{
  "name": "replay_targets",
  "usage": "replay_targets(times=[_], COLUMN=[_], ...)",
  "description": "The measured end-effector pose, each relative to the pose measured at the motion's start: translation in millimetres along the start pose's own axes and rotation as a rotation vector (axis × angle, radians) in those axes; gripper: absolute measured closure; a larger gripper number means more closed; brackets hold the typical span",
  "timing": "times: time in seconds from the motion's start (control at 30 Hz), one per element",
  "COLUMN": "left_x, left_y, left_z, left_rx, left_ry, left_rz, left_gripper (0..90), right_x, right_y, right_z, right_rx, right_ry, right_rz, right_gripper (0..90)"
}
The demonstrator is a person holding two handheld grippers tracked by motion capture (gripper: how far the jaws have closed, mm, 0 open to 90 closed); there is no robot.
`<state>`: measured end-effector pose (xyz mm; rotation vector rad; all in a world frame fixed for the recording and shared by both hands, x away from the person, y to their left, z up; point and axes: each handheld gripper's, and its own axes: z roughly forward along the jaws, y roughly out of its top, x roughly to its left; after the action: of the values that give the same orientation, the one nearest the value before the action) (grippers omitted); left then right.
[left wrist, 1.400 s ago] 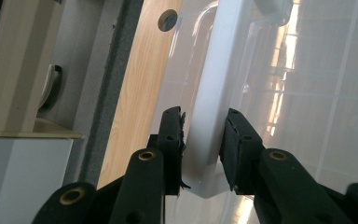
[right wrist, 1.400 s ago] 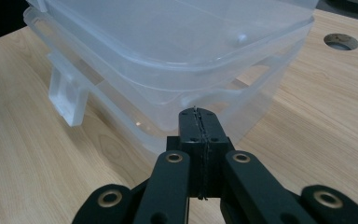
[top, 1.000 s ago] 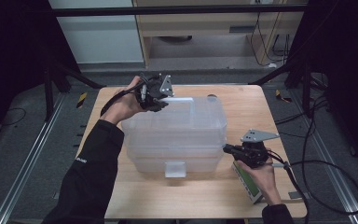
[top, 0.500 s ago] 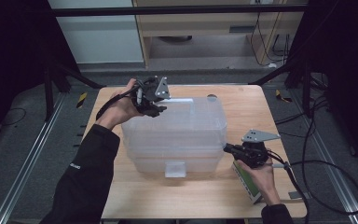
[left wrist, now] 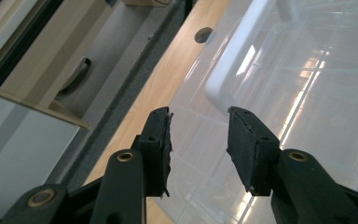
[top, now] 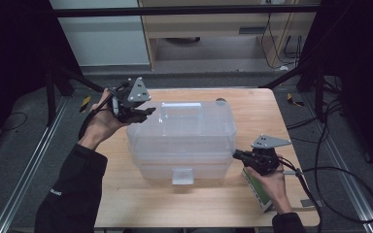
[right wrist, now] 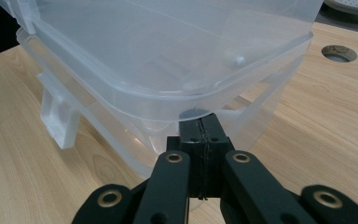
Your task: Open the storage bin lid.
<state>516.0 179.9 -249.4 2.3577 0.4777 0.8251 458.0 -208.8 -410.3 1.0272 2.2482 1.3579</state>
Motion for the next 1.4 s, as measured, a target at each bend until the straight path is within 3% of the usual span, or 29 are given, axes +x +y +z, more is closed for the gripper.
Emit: replay_targets(times=[0.17,0.33,0.7,0.77,1.07,1.13,1.23,1.3,1.4], left_x=[-3.0,-3.1,-10.0,-12.2,-27.9,-30.3,-35.6,-39.9,-44.7], left_y=[-21.4,-39.3,-79.5,-88.3,-126.8,-136.2,-149.3,-156.0,-167.2], left_z=[-7.4,-14.3,-35.0,-36.2,-34.9,-32.8,-30.1,-26.8,-21.7], left_rx=[-0.010,-0.015,-0.111,-0.110,-0.144,-0.161,-0.170,-0.153,-0.155], left_ry=[0.037,0.045,0.140,0.157,0.212,0.225,0.238,0.260,0.244], left_rz=[-0.052,-0.088,-0.271,-0.292,-0.379,-0.404,-0.477,-0.488,-0.512], left_gripper=[63.0,67.4,79.3,80.9,86.9,88.0,88.9,88.9,89.0], right_x=[0.4,0.7,1.1,1.4,1.5,1.5,1.6,1.5,1.5], right_y=[-0.3,-0.5,-0.7,-0.7,-0.7,-0.7,-0.8,-0.7,-0.8], right_z=[0.6,0.8,1.3,1.5,2.0,2.0,2.0,1.9,2.0], right_rx=[0.004,0.008,0.010,0.012,0.011,0.011,0.011,0.011,0.011], right_ry=[-0.001,-0.003,-0.004,-0.004,-0.007,-0.006,-0.008,-0.007,-0.008], right_rz=[-0.001,0.000,-0.001,-0.001,-0.003,-0.003,-0.004,-0.004,-0.004], right_gripper=[90.0,90.0,90.0,90.0,90.0,90.0,90.0,90.0,90.0])
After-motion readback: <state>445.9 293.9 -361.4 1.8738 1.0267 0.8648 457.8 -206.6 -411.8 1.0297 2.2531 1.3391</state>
